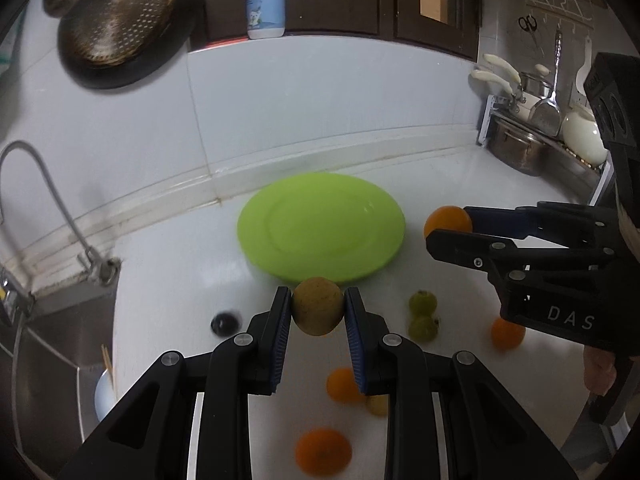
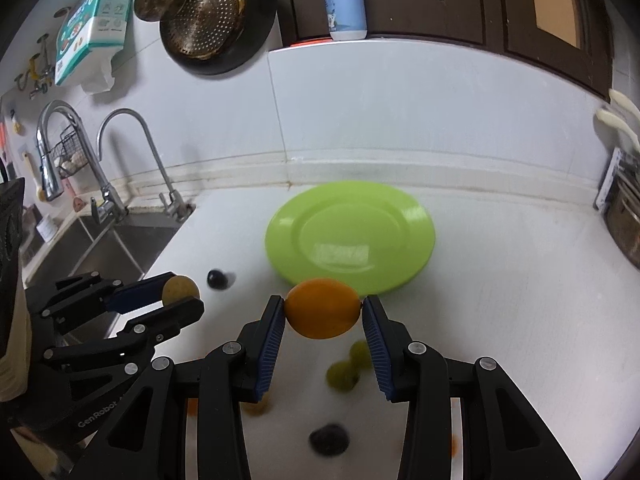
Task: Organize fruits
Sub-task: 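Carry kiwi and tangerine to the green plate and open both tools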
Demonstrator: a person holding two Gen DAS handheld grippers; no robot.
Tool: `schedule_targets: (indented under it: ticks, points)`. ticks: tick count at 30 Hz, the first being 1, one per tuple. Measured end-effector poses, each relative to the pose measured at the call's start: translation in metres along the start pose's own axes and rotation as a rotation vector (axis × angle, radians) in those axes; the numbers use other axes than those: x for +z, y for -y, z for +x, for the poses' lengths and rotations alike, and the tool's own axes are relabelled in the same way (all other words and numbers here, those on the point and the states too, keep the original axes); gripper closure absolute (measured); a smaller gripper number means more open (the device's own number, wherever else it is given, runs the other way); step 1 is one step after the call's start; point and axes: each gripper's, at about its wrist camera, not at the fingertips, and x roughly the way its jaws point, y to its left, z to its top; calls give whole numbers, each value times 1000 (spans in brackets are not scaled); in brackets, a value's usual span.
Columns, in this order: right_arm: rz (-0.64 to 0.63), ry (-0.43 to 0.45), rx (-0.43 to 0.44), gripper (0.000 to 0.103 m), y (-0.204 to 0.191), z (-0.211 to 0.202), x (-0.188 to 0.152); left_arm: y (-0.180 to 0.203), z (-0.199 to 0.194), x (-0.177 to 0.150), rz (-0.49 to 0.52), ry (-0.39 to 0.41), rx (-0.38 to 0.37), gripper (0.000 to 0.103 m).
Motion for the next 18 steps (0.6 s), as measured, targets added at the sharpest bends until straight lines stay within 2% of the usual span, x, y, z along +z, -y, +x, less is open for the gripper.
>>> schedule_targets:
  ticks: [8,18]
  points:
    - [-47,-37,30,62,17,27,32,0,34,30,27,-26,-43,76]
    - [-53,-155,62,62,35,83,48,-8,98,45,24,-144,-90,76]
